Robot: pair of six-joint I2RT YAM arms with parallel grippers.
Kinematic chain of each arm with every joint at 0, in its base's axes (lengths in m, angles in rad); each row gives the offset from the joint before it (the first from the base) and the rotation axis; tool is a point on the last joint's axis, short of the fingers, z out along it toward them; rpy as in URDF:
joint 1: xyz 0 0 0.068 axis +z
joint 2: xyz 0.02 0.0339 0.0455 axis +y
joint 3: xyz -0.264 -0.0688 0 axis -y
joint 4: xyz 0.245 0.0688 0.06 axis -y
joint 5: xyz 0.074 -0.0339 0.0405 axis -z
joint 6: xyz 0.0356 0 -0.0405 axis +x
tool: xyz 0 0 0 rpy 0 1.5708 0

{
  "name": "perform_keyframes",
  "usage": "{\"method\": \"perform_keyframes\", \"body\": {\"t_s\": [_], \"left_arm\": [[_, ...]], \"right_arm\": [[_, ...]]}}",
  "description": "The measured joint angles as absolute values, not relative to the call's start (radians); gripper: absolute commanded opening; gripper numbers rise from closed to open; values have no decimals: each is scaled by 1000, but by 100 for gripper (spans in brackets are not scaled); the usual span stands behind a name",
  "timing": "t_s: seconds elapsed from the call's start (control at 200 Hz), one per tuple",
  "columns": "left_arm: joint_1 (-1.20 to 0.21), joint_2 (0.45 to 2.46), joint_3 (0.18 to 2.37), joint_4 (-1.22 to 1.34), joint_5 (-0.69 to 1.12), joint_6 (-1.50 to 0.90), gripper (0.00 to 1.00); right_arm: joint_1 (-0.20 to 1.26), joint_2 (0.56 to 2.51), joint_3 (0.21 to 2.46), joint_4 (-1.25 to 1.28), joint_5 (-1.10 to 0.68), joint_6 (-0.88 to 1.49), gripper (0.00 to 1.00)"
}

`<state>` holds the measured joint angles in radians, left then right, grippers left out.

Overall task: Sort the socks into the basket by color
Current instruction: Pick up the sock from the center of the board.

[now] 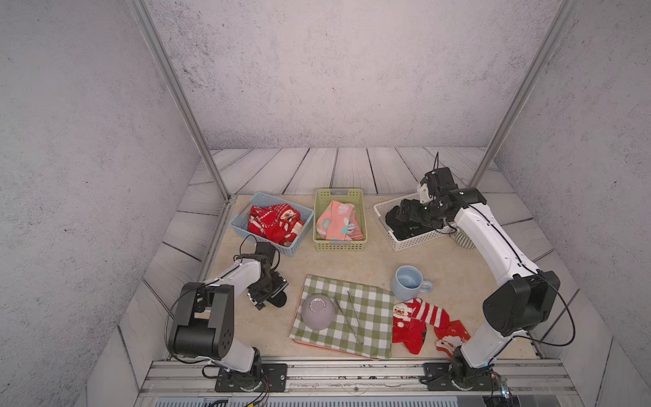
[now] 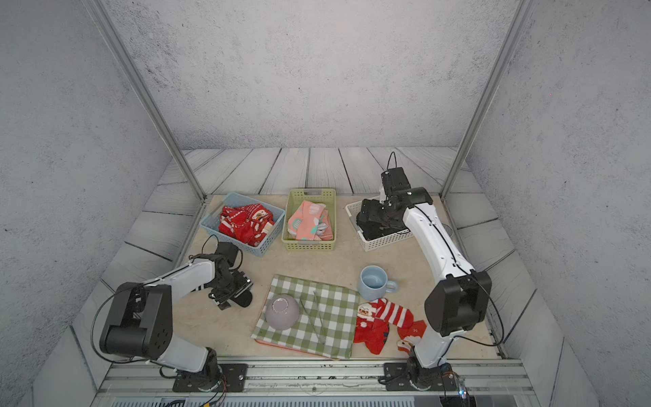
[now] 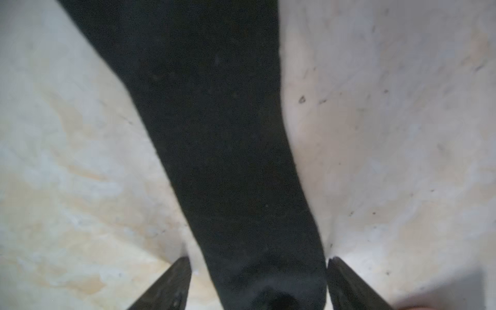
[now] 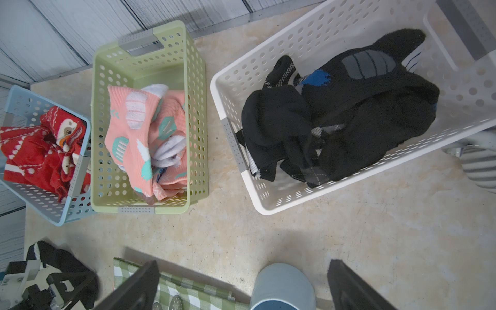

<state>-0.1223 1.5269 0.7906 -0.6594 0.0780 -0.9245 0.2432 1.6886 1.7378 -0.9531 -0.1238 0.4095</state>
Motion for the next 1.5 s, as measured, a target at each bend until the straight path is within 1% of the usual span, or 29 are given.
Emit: {"method": "perform_keyframes", "body": {"t_s": [0.075, 0.14, 0.285, 0.345, 0.37, 0.38, 0.615, 0.931, 1.146, 1.316, 1.501], "left_arm": [[-124, 1538, 798, -669, 74, -918, 69], [-125, 1540, 801, -672, 69, -916, 55], [-127, 1538, 797, -659, 79, -902, 15], [-130, 1534, 795, -643, 94, -899, 5], [-132, 1531, 794, -635, 99, -902, 3], [-133, 1531, 794, -634, 99, -896, 0], [-159, 1439, 825, -678, 126, -874, 0], [-233, 1320, 1104, -776, 131, -774, 0], [-288, 1320, 1280, -820, 164, -675, 0], [-370, 1371, 1465, -836, 192, -584, 0], [-442, 1421, 1594, -822, 241, -514, 0]], "right_arm": [[243, 1689, 1738, -953, -125, 410, 99], [243, 1689, 1738, -953, -126, 410, 99], [243, 1689, 1738, -952, -126, 410, 99], [243, 1689, 1738, -950, -129, 410, 99], [243, 1689, 1738, -950, -130, 410, 99], [243, 1689, 1738, -949, -130, 410, 99], [244, 1689, 1738, -945, -170, 407, 99], [285, 1703, 1752, -931, -297, 393, 99], [301, 1704, 1753, -879, -452, 393, 99], [308, 1704, 1749, -807, -604, 403, 99], [329, 1704, 1745, -739, -722, 414, 99]]}}
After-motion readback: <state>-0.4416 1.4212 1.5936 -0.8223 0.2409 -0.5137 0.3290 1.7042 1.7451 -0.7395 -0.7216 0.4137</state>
